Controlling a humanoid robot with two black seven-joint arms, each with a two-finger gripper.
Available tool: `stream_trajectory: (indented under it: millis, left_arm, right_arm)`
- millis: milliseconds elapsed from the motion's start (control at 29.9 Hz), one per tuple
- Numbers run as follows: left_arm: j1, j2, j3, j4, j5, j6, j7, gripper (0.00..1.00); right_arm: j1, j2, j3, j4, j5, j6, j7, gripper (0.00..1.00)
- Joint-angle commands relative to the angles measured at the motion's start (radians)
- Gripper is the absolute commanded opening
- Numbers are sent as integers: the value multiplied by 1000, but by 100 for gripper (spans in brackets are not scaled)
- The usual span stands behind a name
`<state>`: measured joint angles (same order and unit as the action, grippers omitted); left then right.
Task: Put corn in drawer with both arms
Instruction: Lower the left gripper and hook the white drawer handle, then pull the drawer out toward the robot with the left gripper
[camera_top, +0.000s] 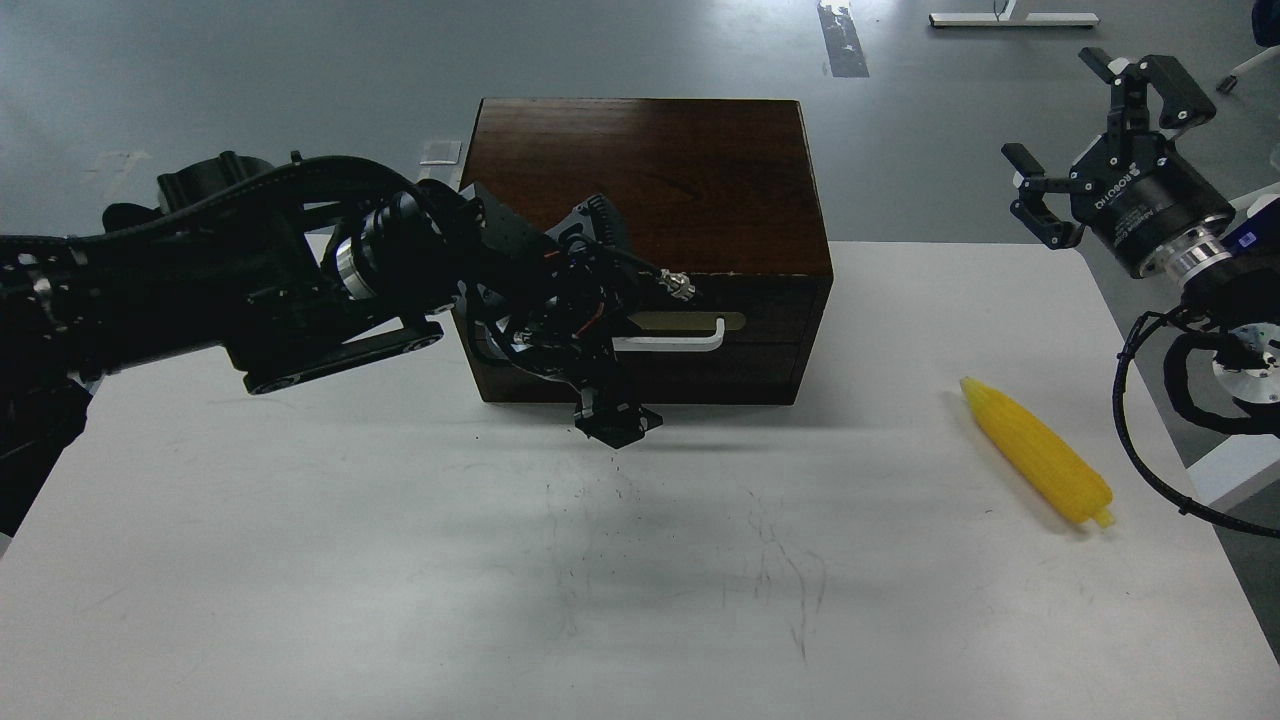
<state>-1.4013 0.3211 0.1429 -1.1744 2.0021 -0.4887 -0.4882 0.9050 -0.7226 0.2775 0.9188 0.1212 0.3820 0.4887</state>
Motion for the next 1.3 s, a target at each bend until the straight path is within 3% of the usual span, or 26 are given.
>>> stream_trajectory:
  millis: [0,334,735,1270]
  left_arm:
    - [-1,9,1,-60,-9,0,-1,99]
    - [-2,50,1,-162,-62,0,-1,99]
    - [5,156,1,-384,-62,0,-1,99]
    - [10,161,12,-396,15,0,-1,99]
  right_arm:
    - [0,0,0,-1,0,0,0,99]
    - [-3,-6,0,0,0,0,0,99]
    - [-1,-9,0,2,0,0,0,99]
    - [2,-9,0,3,0,0,0,99]
